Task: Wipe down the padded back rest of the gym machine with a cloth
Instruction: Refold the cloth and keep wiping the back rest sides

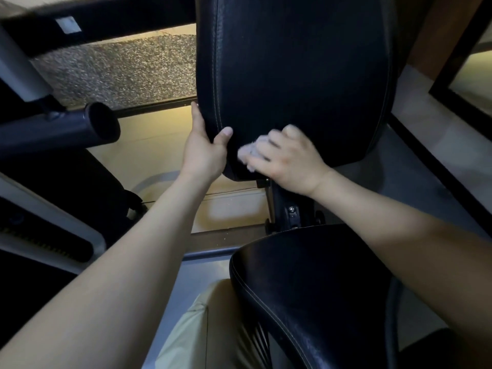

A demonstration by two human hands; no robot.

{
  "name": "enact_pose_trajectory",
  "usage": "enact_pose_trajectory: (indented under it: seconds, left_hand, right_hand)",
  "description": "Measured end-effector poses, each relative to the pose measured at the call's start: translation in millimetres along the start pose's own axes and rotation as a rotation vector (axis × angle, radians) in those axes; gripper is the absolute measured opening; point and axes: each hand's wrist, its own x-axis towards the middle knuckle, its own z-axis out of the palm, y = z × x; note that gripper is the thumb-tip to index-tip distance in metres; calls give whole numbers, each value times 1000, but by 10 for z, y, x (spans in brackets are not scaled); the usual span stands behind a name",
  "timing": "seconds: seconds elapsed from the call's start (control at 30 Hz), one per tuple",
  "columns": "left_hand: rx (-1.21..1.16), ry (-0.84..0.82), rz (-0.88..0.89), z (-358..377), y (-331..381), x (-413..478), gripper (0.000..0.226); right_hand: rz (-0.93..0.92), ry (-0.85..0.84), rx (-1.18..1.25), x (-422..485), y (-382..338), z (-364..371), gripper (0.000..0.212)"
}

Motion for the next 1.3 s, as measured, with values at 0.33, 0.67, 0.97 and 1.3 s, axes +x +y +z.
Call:
enact_pose_trajectory:
  seconds: [0.33,0.67,0.97,1.3]
  left_hand:
    - [27,8,19,-13,-25,-8,79]
    - [51,20,-39,23,89,-43,76]
    - [65,33,-77,43,148,-57,73]
    - [79,5,-91,-25,226,-94,73]
  right_hand:
    - [122,-15,-40,82,151,-159,18]
    - [126,-63,11,-146,58,-162,24]
    - [400,-51,-10,49,142,-135,32]
    - [592,55,-28,1211,691,-73,26]
